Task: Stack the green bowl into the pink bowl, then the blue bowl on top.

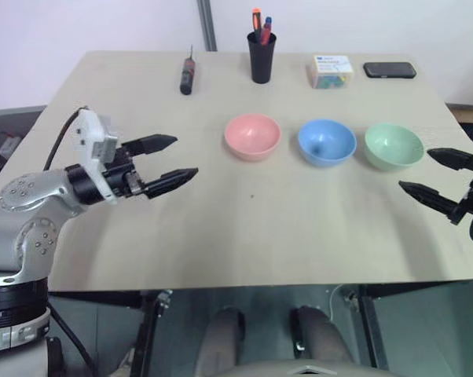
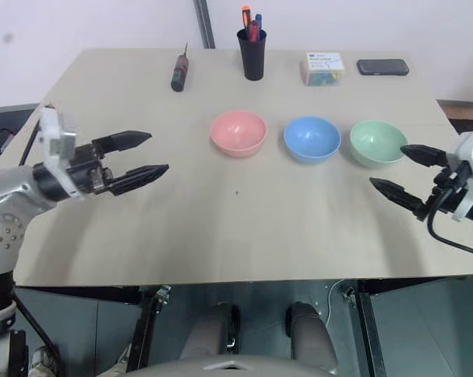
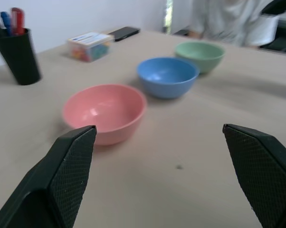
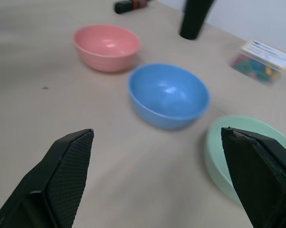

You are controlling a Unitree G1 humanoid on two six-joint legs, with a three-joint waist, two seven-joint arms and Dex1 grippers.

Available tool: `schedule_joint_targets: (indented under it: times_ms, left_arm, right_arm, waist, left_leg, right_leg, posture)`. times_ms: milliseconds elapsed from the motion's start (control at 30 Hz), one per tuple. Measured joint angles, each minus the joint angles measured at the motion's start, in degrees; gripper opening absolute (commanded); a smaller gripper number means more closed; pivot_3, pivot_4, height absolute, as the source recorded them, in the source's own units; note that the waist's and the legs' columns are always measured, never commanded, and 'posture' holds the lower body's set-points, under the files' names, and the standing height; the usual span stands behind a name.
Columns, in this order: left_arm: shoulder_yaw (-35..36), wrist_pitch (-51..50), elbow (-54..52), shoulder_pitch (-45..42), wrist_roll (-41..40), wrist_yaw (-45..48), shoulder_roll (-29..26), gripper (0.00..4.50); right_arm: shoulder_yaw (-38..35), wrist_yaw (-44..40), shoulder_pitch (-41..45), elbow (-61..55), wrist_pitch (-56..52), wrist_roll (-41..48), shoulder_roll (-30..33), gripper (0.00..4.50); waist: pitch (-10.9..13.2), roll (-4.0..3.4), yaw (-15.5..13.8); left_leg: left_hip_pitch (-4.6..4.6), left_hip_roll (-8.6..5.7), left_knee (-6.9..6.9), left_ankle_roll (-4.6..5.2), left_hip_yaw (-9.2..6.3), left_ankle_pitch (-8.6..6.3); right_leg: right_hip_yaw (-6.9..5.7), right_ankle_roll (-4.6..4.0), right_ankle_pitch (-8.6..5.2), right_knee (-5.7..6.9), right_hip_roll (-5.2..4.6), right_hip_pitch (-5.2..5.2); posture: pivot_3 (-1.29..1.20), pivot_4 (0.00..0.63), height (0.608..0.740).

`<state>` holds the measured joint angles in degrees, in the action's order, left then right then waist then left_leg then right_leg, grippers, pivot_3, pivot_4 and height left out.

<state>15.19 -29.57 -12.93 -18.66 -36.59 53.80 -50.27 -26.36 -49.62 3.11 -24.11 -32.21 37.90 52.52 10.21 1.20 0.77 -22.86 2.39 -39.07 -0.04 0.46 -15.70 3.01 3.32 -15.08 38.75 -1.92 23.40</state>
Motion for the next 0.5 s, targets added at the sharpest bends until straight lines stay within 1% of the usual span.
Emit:
schedule_joint_targets:
  times_ms: [100, 167, 267, 400, 500]
  left_arm:
    - [-5.68, -0.48, -0.02, -3.68, 5.57, -2.74, -0.08, 4.50]
    - [-10.51, -0.90, 0.20, -8.20, 10.21, -3.86, -0.44, 4.50]
    - [-21.36, 3.37, 3.79, -16.90, 21.41, -2.74, -1.51, 4.50]
    - [-32.50, 12.20, 15.34, -26.14, 33.58, -0.88, 3.43, 4.50]
    - [-39.07, 19.30, 24.82, -31.69, 41.41, 0.11, 7.56, 4.50]
  right_arm:
    - [5.76, 1.19, 2.16, -2.21, 0.04, -0.75, -1.92, 4.49]
    - [9.31, 2.07, 4.24, -3.29, 0.14, -1.67, -3.30, 4.49]
    - [14.06, 3.81, 6.90, -5.17, 0.27, -3.19, -5.41, 4.49]
    - [17.37, 5.75, 8.46, -6.54, 0.32, -5.04, -7.52, 4.49]
    - [18.63, 7.39, 8.34, -7.67, 0.39, -6.42, -8.38, 4.49]
  waist:
    - [0.01, 0.01, -0.04]
    - [0.02, 0.04, -0.12]
    - [0.02, 0.04, -0.23]
    - [0.02, 0.04, -0.31]
    - [0.02, 0.05, -0.34]
  left_leg:
    - [-0.06, -0.01, -0.01, 0.00, -0.01, 0.00]
    - [-0.10, -0.02, -0.03, 0.00, -0.04, 0.00]
    - [-0.10, -0.05, -0.03, 0.00, -0.04, 0.00]
    - [-0.18, -0.05, -0.05, 0.00, -0.03, 0.00]
    - [-0.30, -0.05, -0.06, 0.00, -0.04, 0.00]
  right_leg:
    - [0.00, 0.00, 0.00, 0.00, 0.01, 0.03]
    - [-0.03, 0.00, 0.00, -0.01, 0.02, 0.04]
    - [-0.02, 0.00, 0.00, -0.02, 0.02, 0.04]
    - [-0.03, 0.00, 0.00, -0.05, 0.03, 0.08]
    - [-0.03, 0.00, 0.01, -0.07, 0.04, 0.20]
  posture:
    - [0.00, 0.150, 0.740]
    - [0.00, 0.150, 0.740]
    - [0.00, 0.150, 0.740]
    - [0.00, 0.150, 0.740]
    - [0.00, 0.150, 0.740]
